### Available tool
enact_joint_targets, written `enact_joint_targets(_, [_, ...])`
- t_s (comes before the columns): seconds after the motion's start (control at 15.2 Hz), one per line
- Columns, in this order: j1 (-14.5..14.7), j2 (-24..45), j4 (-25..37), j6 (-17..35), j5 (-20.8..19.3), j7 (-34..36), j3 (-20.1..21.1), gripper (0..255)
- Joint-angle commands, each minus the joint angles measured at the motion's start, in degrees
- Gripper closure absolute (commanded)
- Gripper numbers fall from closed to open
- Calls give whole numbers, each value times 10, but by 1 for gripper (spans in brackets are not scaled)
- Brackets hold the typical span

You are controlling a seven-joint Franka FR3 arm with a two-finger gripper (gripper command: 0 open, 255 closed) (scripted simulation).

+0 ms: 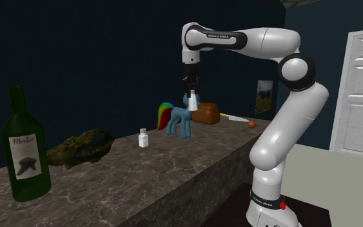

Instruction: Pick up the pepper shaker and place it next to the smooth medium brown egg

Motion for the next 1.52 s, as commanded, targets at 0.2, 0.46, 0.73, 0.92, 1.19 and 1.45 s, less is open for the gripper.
enact_joint_targets(0.2, [-20, -7, -18, 14, -20, -74, -56, 255])
enact_joint_targets(0.46, [-36, 0, -12, 23, -35, -131, -99, 255])
enact_joint_targets(0.73, [-51, 17, 4, 32, -47, -188, -143, 255])
enact_joint_targets(0.92, [-62, 37, 23, 39, -53, -232, -176, 255])
enact_joint_targets(1.19, [-77, 72, 58, 47, -54, -291, -220, 255])
enact_joint_targets(1.45, [-92, 119, 105, 54, -45, -353, -266, 255])
